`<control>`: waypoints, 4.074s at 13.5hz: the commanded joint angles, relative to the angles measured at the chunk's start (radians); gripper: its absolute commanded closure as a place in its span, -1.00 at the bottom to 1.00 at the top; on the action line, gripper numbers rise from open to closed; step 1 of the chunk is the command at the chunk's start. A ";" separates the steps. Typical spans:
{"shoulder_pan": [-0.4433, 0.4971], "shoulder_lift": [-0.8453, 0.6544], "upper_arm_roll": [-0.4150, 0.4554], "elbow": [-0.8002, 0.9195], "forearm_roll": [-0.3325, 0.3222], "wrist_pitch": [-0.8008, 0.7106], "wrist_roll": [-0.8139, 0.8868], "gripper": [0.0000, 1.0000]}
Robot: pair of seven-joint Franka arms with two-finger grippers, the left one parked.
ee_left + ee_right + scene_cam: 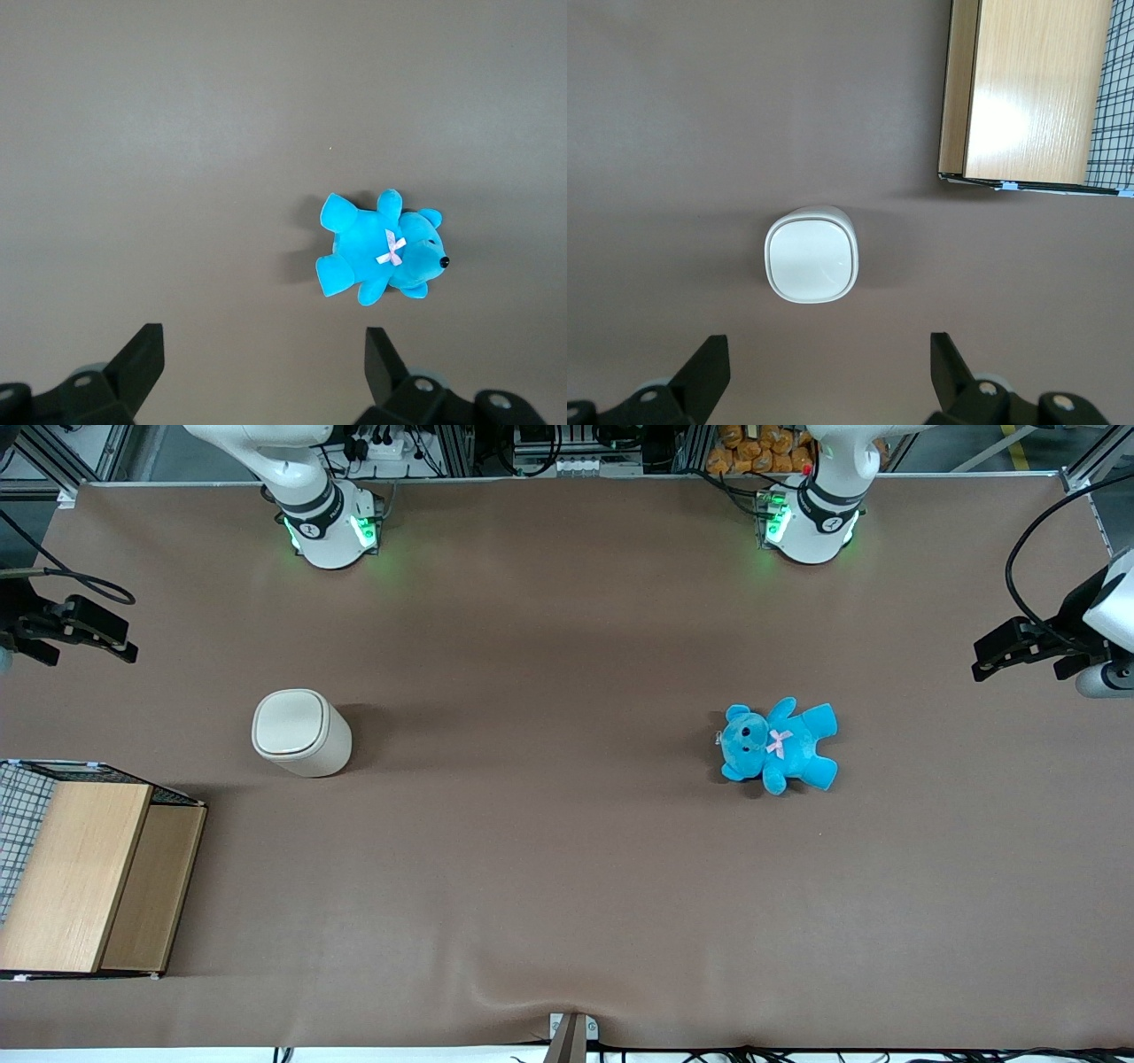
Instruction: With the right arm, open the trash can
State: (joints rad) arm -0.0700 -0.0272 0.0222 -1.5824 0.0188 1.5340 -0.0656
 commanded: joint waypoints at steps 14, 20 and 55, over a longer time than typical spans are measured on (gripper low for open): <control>-0.010 0.036 0.013 -0.028 -0.016 -0.011 0.007 -1.00; -0.004 0.038 0.016 -0.177 -0.011 0.083 0.017 0.24; -0.007 0.144 0.018 -0.646 0.001 0.626 0.004 1.00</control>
State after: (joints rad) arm -0.0698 0.1284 0.0304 -2.1982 0.0196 2.1283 -0.0654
